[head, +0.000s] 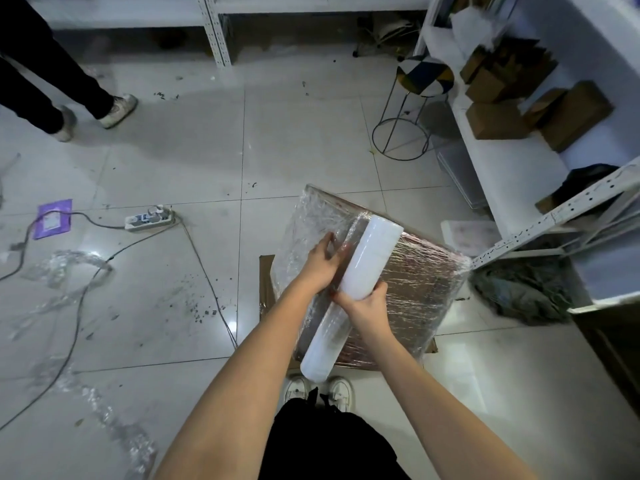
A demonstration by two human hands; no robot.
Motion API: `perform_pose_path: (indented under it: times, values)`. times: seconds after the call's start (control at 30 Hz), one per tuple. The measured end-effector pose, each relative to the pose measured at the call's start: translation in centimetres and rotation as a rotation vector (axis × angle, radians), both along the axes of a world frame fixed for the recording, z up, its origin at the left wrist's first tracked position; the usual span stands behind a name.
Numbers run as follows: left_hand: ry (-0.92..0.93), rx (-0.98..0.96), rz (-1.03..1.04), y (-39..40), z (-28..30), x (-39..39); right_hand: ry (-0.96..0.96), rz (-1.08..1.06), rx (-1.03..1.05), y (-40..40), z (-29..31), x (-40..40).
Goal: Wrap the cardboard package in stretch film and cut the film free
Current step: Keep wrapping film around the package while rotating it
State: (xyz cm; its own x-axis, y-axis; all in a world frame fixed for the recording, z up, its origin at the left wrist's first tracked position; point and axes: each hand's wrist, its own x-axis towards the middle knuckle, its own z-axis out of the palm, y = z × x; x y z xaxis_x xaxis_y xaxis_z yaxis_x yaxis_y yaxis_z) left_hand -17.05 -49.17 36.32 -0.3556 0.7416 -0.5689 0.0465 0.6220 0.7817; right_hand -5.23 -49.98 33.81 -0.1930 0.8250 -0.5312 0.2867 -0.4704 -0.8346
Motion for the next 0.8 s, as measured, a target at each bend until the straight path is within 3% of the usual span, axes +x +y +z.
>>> perform_pose_path:
  times: [0.3,0.57,0.7,0.8]
  values:
    - [0.030,0.008,0.069,0.5,0.0,-0.9,0.035,0.050,-0.044,2.2,-0.3,1.0]
    - [0.041,-0.018,0.053,-0.3,-0.3,-3.0,0.007,0.265,-0.138,2.8,-0.5,1.2]
    - [0.026,-0.013,0.055,-0.4,-0.5,-3.9,-0.007,0.220,-0.062,2.9,-0.6,1.0]
    - [0.014,-0.017,0.059,-0.4,-0.6,-4.4,-0.140,0.180,0.051,3.6,-0.6,0.8]
